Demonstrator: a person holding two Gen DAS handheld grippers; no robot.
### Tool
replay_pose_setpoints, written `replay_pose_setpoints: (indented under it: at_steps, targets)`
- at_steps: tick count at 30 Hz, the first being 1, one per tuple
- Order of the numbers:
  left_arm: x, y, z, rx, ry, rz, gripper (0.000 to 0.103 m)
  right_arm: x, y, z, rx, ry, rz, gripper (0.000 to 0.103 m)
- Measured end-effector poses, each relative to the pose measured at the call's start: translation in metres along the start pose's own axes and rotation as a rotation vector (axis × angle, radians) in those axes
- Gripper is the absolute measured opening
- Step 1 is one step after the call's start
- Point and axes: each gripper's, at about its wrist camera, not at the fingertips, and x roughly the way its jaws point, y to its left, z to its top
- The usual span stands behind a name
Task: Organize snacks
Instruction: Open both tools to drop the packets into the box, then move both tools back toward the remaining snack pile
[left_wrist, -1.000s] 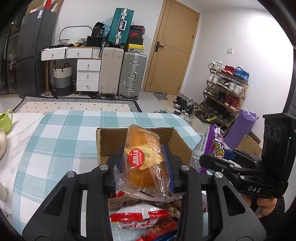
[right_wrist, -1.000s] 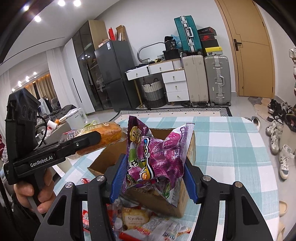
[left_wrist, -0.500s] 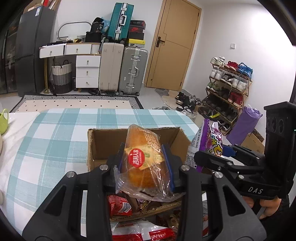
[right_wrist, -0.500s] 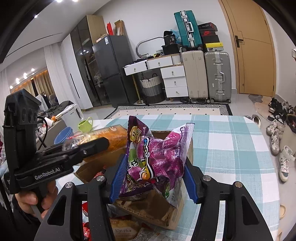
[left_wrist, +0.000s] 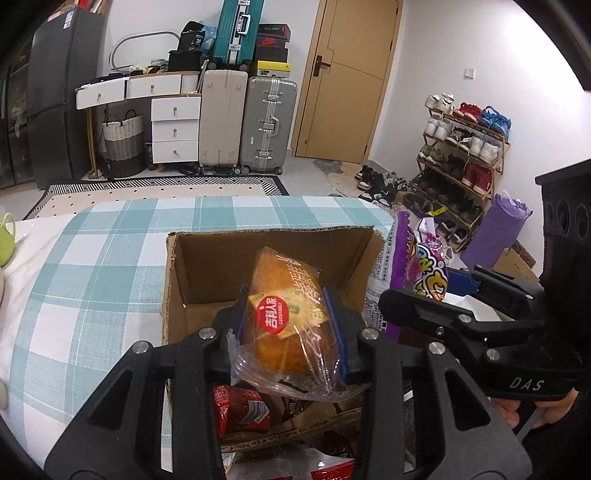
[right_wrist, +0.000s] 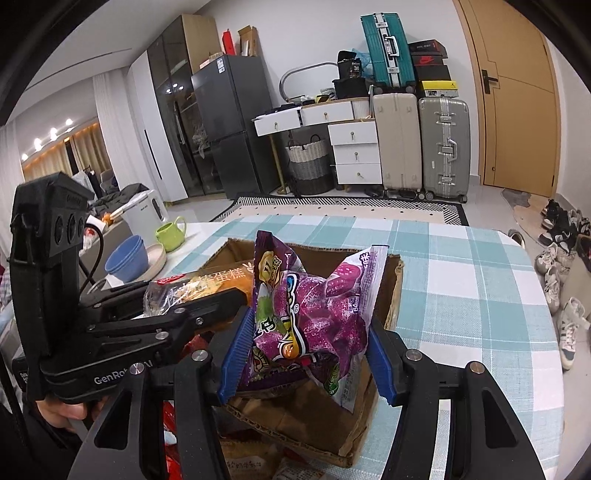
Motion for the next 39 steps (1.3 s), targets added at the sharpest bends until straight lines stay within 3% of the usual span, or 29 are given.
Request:
replay_pose_setpoints:
  at_steps: [8, 14, 17, 19, 24, 27, 30, 39]
  targets:
    - [0.010, -0.006, -0.007, 0.034, 0.030, 0.016, 0.034, 0.005, 0.000, -0.003, -0.001, 0.019, -0.010, 0.060]
    - [0.006, 0.002, -0.009, 0.012, 0.042, 0.024, 0.039, -0.001, 0.006, -0.004, -0.028, 0.016, -0.021, 0.074]
    - [-0.001, 0.005, -0.010, 0.006, 0.043, 0.034, 0.051, -0.007, 0.009, -0.006, -0.043, -0.006, -0.032, 0.090]
    - [-0.008, 0.006, -0.010, 0.009, 0.030, 0.048, 0.075, -0.014, 0.010, -0.009, -0.042, -0.024, -0.047, 0.097]
    - [-0.033, 0.005, -0.011, 0.011, -0.030, 0.051, 0.087, -0.034, 0.005, -0.011, -0.007, -0.067, -0.075, 0.102]
    - [-0.049, 0.004, -0.013, 0.012, -0.045, 0.052, 0.102, -0.049, 0.001, -0.013, 0.019, -0.089, -0.079, 0.102]
    - [-0.066, 0.001, -0.016, 0.026, -0.073, 0.065, 0.102, -0.062, -0.001, -0.017, 0.036, -0.104, -0.084, 0.102]
    - [-0.110, -0.005, -0.039, 0.032, -0.062, 0.069, 0.102, -0.092, 0.003, -0.043, 0.061, -0.095, -0.095, 0.102]
